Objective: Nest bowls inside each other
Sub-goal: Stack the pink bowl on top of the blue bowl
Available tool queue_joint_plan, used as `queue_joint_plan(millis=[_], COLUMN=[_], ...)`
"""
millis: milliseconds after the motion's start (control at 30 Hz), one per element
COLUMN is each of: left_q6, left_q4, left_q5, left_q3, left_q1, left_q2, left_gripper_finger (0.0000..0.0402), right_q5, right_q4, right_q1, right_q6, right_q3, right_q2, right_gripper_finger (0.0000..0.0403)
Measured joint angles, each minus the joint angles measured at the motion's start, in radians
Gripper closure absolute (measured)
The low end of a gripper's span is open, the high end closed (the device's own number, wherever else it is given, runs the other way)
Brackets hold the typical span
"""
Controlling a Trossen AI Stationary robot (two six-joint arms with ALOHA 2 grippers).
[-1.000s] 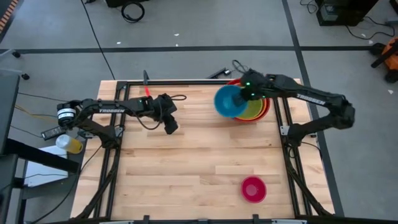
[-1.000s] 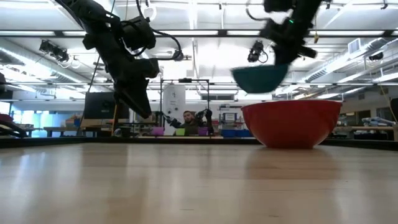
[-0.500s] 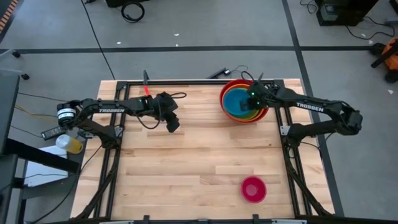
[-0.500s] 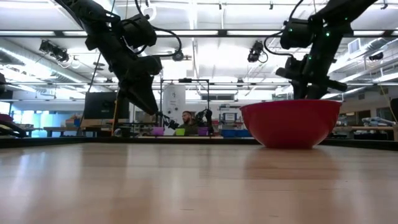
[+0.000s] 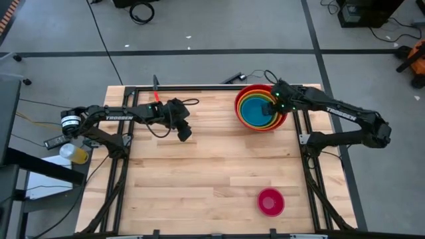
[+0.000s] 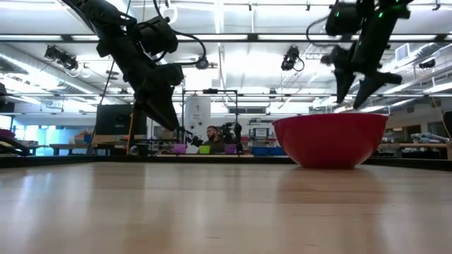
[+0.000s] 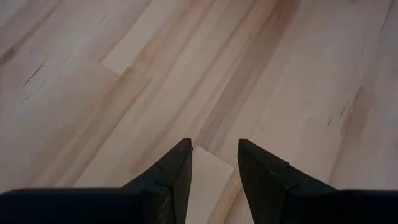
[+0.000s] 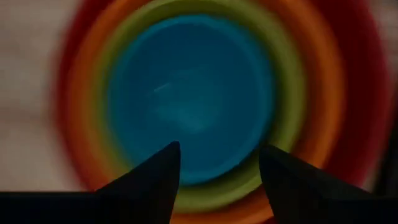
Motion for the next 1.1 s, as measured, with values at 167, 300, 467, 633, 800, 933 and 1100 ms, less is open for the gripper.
queue_joint_plan(millis=[167, 300, 467, 633, 800, 933, 1100], left_q6=[0.002, 0.038, 0.082, 0.084, 0.131, 0.162, 0.137], left_q4=[-0.002, 0.029, 0.039, 0.04, 0.04, 0.039, 0.032], left_q5=[0.0, 0.007, 0.054, 0.123, 0.144, 0.147, 0.278], left_q3=[0.0, 0.0, 0.0, 0.0, 0.0, 0.0, 0.001], left_q1=[0.0, 0.0, 0.0, -0.017, -0.073, -0.119, -0.168], left_q2=[0.0, 0.0, 0.0, 0.0, 0.0, 0.0, -0.02], left_gripper_finger=[0.0269, 0.0269, 0.0269, 0.0269, 0.0269, 0.0269, 0.0269], right_q5=[-0.296, -0.404, -0.393, -0.368, -0.291, -0.321, -0.36], right_q4=[0.034, 0.017, -0.004, 0.113, 0.195, 0.236, 0.28], right_q1=[0.149, 0.363, 0.706, 0.975, 1.097, 1.136, 1.15], right_q6=[-0.086, -0.029, 0.101, 0.262, 0.35, 0.374, 0.382], right_q3=[0.015, -0.006, -0.07, -0.104, -0.104, -0.104, -0.104], right_q2=[-0.08, -0.108, -0.071, 0.03, 0.15, 0.257, 0.361], right_gripper_finger=[0.0182, 0.0182, 0.0182, 0.0182, 0.0185, 0.0186, 0.0201])
